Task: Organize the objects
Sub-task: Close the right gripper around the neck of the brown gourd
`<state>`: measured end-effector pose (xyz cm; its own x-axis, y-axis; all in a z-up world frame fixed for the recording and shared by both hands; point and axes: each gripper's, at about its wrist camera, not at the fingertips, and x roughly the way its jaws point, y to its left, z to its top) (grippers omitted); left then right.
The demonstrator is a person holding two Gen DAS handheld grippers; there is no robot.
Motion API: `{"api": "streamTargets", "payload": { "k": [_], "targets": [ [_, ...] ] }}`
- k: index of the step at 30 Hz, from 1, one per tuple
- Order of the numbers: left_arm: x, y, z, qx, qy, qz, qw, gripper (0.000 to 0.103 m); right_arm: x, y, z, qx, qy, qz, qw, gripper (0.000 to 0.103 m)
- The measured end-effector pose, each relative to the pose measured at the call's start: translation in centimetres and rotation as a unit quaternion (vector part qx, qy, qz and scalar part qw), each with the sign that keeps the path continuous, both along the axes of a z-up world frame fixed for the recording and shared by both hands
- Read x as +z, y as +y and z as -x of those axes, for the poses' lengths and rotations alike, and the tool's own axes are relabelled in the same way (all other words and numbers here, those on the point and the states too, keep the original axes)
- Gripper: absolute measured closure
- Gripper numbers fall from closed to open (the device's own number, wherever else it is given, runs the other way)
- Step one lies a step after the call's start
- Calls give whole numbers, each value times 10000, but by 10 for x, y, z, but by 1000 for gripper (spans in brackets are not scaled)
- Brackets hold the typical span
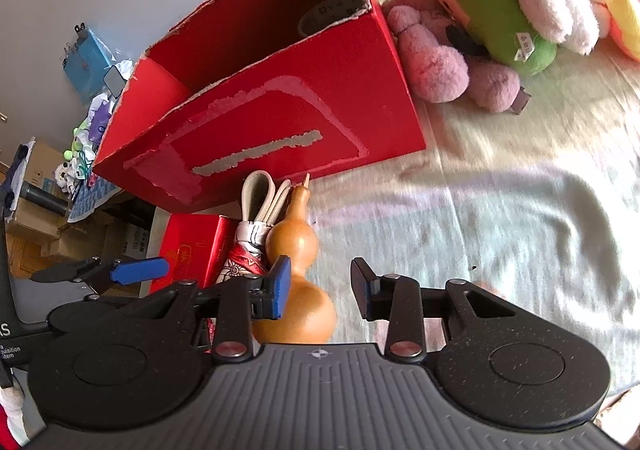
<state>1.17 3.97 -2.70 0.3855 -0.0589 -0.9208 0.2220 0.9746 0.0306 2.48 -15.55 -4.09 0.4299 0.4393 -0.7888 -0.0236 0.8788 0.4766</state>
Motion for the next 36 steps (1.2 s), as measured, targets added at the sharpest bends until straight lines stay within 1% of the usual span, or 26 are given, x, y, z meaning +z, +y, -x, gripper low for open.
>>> {"api": "streamTargets", "payload": {
  "k": [10,15,19,24,28,32,34,36],
  "targets": [
    [-1,-6,-1,-64,-37,-96,9999,16,-7,6,-7,114,95,-25,9999,66],
    [-2,-7,-3,-78,-38,-136,9999,16,-12,5,-12,176,163,-129,9996,66],
    [-3,-8,-5,-14,-11,-179,9998,16,-14,9,-18,463,169,-102,9987,66],
    [-1,-7,-6,160,-25,-183,9997,16,-14,16,-32,966,110,45,9953,66],
    [3,-6,-3,316,-19,-150,9994,16,-20,20,-44,1267,189,22,9918,66],
    [9,-10,5,372,-116,-164,9991,16,-24,23,-52,1582,289,-79,9870,66],
    [11,-12,9,401,-117,-110,9991,16,-25,25,-56,1729,328,-103,9843,66],
    [13,-13,13,413,-58,57,9991,16,-28,29,-57,1927,374,-45,9805,66]
  ]
}}
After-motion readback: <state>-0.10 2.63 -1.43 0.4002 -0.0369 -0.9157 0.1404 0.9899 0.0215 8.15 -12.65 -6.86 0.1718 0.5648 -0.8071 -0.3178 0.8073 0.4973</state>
